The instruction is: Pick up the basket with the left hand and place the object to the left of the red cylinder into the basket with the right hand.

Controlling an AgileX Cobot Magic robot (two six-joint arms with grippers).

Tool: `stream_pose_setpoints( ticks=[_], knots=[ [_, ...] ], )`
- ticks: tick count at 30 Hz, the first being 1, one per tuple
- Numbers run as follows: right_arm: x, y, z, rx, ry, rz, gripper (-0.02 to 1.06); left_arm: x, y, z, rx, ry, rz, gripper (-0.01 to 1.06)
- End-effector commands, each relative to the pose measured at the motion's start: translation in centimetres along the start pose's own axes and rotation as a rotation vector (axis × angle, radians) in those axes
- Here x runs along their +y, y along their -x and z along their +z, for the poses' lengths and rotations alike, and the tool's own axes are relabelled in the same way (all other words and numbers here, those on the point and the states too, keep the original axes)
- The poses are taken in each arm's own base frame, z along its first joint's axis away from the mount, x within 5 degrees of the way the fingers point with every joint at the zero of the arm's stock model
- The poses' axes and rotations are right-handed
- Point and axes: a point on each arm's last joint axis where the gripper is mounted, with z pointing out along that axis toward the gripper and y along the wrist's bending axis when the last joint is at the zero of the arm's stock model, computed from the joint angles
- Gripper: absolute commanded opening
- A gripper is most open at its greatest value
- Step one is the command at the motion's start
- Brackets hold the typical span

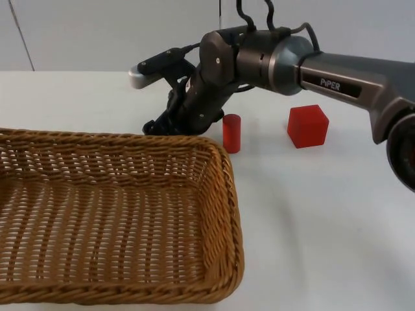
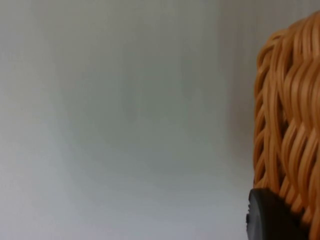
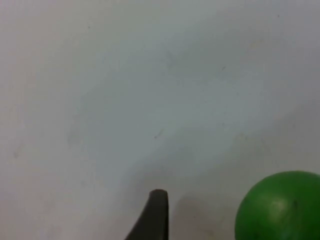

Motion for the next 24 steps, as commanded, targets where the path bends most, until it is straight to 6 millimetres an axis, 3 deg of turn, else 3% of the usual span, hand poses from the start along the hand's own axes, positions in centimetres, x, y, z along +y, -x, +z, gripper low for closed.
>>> stream_pose_setpoints(
  ticks=[1,12,24],
  knots=[
    [-0.1,0.7,-0.7,-0.035,-0.001,-0.002,0.81,-0.2,-0.1,-0.2,-0.008,-0.012,-0.005,0.00],
    [-0.1,2.1,-2.5,-0.075,0.007,-0.027,0.81,-0.1,-0.1,-0.2,-0.009,-0.010,-0.001,0.00],
    [0.0,0.9,-0.7,-0.052,0.007,-0.020,0.78,-0.1,-0.1,-0.2,-0.009,-0.010,0.004,0.00]
  ],
)
